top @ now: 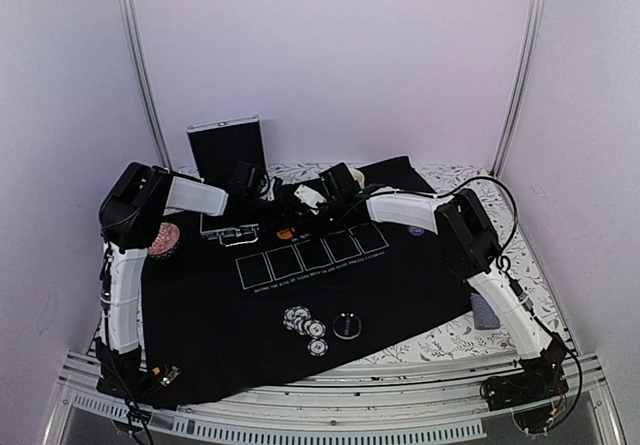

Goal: Distribute texas hold em gaming equipment
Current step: Pass from the left arm to the right, then place the poker chips pile on the poker table mat.

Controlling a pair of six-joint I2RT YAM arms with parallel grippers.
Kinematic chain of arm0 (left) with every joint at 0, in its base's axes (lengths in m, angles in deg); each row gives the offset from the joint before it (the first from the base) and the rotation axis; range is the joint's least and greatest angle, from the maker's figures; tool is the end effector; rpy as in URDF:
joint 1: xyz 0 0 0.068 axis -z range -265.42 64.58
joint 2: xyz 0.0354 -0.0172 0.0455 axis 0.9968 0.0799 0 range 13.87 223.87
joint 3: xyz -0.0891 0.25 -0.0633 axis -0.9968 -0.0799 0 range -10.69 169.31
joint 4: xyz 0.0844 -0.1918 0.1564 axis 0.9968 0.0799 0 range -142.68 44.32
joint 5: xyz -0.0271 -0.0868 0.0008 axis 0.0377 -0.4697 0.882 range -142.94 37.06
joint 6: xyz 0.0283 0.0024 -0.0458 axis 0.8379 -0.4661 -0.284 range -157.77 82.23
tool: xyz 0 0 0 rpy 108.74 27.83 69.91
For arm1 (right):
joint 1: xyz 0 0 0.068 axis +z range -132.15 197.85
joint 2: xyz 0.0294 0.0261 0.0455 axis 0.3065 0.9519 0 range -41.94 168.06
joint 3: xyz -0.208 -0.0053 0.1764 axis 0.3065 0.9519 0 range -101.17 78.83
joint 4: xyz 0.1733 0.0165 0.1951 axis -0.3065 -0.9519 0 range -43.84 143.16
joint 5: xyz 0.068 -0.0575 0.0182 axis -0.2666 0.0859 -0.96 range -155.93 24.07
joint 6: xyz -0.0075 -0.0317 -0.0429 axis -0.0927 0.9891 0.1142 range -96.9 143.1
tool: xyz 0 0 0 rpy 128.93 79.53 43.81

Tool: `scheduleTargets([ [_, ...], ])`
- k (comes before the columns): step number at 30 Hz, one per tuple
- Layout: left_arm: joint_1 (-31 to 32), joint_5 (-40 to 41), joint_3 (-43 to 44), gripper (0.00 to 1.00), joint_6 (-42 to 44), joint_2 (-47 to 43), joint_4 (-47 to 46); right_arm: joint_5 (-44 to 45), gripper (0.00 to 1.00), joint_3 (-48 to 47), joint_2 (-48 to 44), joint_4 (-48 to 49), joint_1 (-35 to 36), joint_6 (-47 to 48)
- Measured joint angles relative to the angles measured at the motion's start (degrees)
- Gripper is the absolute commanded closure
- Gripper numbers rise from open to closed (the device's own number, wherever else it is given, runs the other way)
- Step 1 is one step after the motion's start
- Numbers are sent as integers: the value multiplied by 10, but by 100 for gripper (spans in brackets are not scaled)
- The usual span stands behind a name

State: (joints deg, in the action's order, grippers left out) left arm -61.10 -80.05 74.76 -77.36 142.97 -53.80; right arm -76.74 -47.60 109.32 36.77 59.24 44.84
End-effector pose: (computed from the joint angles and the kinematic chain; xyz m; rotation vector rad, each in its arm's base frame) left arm 0.4335 -0.2138 0.1212 -0.0684 2.4759 -1.0774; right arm 0.4314 0.3891 0.1204 -1.2901 1.9113 0.3929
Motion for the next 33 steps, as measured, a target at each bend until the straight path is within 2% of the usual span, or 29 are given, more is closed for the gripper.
scheduleTargets([
  [12, -41, -68, -73, 43, -83, -20, -139, -2, 92, -2, 1, -27, -12, 2],
  [19, -42, -54, -76, 43, -80, -28, -138, 0, 91, -4, 1, -31, -12, 2],
  [27, -46, 1, -83, 42, -42, -111, -104, 5, 87, -50, 26, -43, -10, 13],
  [33, -49, 12, -83, 42, -22, -144, -102, 6, 86, -64, 32, -52, -9, 24],
])
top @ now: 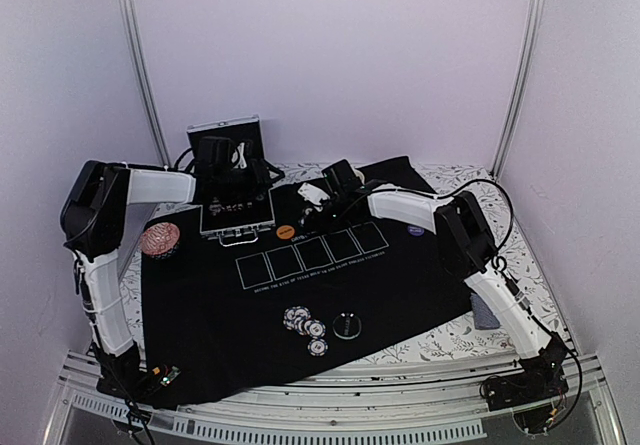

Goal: Distribute texas hold em gaming equipment
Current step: Place the poker chips pile on the poker table mat.

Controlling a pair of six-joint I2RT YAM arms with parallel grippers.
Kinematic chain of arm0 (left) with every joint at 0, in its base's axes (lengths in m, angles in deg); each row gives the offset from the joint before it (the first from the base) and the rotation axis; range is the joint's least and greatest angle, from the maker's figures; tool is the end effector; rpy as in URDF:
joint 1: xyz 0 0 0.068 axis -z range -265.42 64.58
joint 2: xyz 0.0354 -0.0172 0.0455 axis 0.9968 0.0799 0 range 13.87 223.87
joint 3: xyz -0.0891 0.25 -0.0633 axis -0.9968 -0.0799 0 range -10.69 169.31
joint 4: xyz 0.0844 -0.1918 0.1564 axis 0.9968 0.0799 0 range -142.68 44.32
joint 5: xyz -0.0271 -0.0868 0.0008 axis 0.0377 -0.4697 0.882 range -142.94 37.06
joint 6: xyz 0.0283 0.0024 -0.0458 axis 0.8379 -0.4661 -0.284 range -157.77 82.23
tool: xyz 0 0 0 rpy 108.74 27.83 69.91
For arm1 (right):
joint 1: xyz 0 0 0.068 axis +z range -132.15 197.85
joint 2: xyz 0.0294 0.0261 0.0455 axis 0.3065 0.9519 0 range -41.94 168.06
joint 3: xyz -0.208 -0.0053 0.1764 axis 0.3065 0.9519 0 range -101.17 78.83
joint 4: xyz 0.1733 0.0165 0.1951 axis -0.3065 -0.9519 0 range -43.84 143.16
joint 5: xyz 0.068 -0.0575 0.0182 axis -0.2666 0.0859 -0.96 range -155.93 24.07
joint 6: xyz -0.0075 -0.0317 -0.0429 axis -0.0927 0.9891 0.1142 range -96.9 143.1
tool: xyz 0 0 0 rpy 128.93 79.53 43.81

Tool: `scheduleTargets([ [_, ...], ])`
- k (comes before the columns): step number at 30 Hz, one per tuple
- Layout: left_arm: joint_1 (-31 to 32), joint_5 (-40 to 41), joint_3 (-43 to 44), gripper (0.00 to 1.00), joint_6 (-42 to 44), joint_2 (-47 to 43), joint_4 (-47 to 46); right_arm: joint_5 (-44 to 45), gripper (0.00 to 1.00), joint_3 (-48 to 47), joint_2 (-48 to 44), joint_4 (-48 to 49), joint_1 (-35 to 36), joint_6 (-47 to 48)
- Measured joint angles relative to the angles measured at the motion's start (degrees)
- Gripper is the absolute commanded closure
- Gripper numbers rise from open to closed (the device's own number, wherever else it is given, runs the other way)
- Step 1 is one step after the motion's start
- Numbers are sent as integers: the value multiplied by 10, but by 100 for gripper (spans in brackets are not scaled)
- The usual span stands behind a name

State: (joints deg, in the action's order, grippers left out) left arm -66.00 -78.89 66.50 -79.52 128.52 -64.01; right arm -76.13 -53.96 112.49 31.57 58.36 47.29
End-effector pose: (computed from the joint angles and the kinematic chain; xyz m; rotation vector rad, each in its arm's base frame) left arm 0.4251 -0.1665 0.2054 -0.1130 2.1642 -1.1061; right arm 0.4425 0.3864 0.1184 -1.3253 1.9241 0.3494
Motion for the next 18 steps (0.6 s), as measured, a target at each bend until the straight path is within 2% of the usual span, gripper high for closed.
scheduleTargets([
  [13, -19, 20, -29, 42, 21, -20, 31, -11, 84, -10, 6, -2, 4, 11],
  [15, -24, 26, -32, 42, 25, -31, 32, -12, 82, -10, 6, -2, 4, 11],
  [18, -30, 28, -32, 42, 28, -39, 31, -11, 73, -11, 6, -2, 5, 11],
])
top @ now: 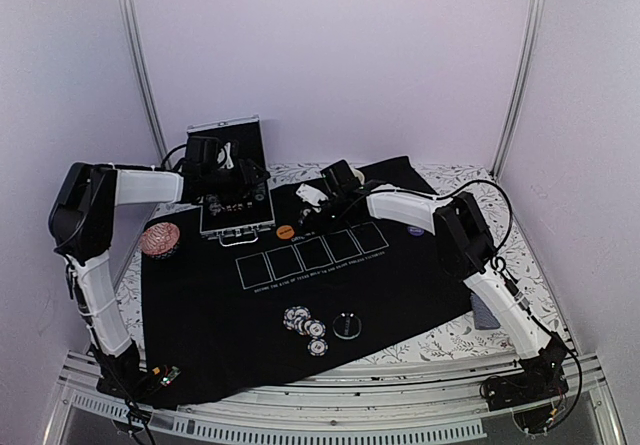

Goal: Distribute texas hold em gaming equipment
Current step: Place the poker chips pile on the poker table mat.

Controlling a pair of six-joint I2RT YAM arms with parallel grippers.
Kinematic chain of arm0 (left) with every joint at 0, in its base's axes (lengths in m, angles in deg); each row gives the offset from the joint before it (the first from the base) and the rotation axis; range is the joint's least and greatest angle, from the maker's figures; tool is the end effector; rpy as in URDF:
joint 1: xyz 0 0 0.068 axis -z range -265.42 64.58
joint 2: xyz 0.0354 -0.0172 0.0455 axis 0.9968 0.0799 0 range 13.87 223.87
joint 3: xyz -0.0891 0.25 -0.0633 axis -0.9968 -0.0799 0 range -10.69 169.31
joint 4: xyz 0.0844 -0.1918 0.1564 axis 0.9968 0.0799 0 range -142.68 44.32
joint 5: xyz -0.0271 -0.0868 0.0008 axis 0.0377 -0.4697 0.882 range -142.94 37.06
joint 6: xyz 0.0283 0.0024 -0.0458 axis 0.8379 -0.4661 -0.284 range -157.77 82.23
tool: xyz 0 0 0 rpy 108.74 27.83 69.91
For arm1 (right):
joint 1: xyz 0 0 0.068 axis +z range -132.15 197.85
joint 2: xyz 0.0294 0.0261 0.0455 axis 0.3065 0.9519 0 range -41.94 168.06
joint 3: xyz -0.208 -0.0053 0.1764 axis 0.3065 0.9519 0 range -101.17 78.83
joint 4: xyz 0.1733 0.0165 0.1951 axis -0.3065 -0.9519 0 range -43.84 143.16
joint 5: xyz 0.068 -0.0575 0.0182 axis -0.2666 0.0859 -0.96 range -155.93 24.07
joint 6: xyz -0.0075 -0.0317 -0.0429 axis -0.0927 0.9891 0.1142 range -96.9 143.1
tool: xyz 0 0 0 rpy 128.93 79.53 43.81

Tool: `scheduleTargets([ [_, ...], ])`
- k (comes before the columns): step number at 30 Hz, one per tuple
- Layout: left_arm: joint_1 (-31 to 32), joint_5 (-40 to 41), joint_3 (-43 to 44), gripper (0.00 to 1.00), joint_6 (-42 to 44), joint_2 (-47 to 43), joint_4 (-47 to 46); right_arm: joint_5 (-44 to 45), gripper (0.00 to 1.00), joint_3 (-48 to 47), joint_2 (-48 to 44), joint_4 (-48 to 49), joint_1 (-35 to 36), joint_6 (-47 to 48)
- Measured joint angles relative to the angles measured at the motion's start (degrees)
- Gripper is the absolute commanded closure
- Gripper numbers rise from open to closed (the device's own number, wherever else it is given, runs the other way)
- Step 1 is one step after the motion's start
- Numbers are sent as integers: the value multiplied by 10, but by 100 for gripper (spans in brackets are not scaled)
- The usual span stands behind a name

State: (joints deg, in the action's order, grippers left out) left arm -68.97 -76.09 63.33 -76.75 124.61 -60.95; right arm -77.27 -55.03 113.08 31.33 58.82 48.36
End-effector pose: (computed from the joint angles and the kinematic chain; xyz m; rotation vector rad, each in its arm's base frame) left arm 0.4176 -0.1380 0.2111 -0.1639 2.1758 -0.9929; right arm 0.4402 0.3915 0.1184 -1.3567 1.8960 0.3674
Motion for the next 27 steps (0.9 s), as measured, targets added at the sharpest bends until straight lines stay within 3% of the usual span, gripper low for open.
scheduleTargets([
  [23, -3, 12, -1, 41, 30, -3, 21, 3, 41, -27, 15, -14, 2, 14],
  [27, -4, 14, -1, 41, 35, -3, 24, 3, 25, -28, 15, -14, 2, 14],
])
